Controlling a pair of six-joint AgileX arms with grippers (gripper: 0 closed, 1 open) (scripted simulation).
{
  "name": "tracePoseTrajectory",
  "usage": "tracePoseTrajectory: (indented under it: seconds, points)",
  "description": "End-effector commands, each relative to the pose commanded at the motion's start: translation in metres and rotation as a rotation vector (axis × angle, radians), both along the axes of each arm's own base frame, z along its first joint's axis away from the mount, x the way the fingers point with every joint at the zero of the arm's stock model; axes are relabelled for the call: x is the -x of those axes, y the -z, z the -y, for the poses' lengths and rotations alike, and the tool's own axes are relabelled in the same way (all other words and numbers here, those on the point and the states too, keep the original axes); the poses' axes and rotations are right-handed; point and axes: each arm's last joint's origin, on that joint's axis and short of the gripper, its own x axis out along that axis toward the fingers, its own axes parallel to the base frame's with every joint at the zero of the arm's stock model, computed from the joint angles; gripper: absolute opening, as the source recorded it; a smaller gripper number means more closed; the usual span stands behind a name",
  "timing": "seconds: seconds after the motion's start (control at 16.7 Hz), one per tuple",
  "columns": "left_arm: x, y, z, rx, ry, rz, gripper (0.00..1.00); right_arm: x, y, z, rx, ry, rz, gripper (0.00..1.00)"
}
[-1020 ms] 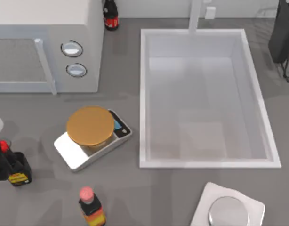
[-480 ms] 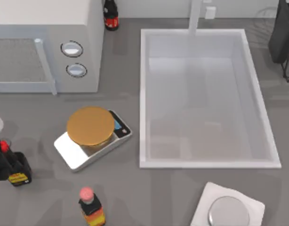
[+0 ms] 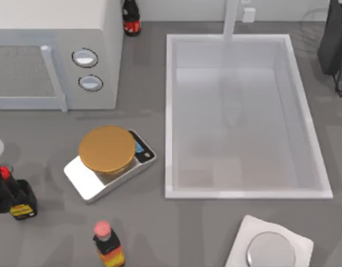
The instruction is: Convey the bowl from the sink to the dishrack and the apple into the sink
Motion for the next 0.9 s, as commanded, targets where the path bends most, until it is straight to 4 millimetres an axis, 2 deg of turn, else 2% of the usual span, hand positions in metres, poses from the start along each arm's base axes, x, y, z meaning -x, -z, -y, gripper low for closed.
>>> tracePoseTrajectory:
  seconds: [0.72,0.9]
  points:
    - [0.0000,0.0000,0.0000,0.000,0.000,0.000,1.00,0.0000,0.0000,0.0000,0.000,0.000,0.000,0.98]
    - [0.0000,0.0000,0.0000,0.000,0.000,0.000,1.00,0.0000,0.0000,0.0000,0.000,0.000,0.000,1.00]
